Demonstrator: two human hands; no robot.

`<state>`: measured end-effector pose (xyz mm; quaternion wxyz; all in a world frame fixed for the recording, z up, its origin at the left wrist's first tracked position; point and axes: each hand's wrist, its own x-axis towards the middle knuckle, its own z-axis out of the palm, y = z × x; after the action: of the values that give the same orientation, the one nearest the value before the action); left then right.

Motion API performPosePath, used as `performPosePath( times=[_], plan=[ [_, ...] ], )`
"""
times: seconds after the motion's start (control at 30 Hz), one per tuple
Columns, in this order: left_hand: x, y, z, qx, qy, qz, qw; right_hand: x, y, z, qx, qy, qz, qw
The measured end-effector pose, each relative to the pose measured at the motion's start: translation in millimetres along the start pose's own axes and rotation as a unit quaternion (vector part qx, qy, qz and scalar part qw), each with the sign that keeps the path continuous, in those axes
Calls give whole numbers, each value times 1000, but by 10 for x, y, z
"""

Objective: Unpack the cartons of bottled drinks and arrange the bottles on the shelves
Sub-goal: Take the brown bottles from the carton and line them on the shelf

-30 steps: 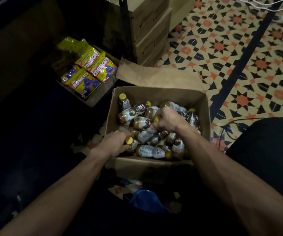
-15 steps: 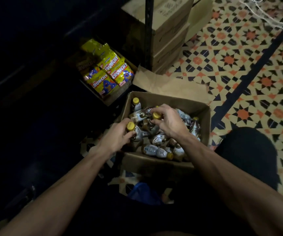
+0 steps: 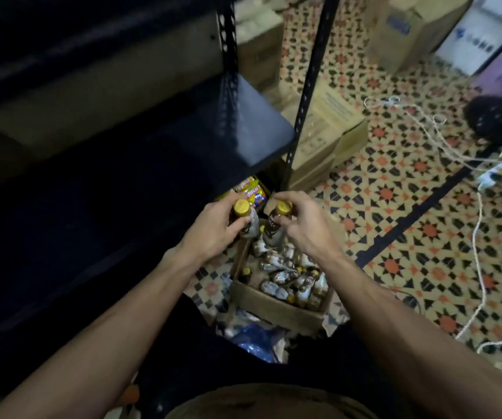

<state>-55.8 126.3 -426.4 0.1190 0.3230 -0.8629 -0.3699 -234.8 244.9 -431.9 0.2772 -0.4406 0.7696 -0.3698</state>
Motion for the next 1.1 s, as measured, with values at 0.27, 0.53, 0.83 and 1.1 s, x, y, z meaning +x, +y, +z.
performPosePath(
  times=[0.27,0.53,0.83,1.1],
  plan=[
    [-238,1192,-1403,10,66,-37,997,1,-1523,-760,94,-2,-44,995],
    [-442,1739,-2244,44,136,-11,990,-13,-2549,-1063,203,41,-135,969],
    [-739,1898,-3010,70,252,-1,965,0,-3366,-954,221,36,-227,948],
    [-946,1983,-3759,163,265,-15,950,170,-4092,-724,229,-12,-300,926]
  ],
)
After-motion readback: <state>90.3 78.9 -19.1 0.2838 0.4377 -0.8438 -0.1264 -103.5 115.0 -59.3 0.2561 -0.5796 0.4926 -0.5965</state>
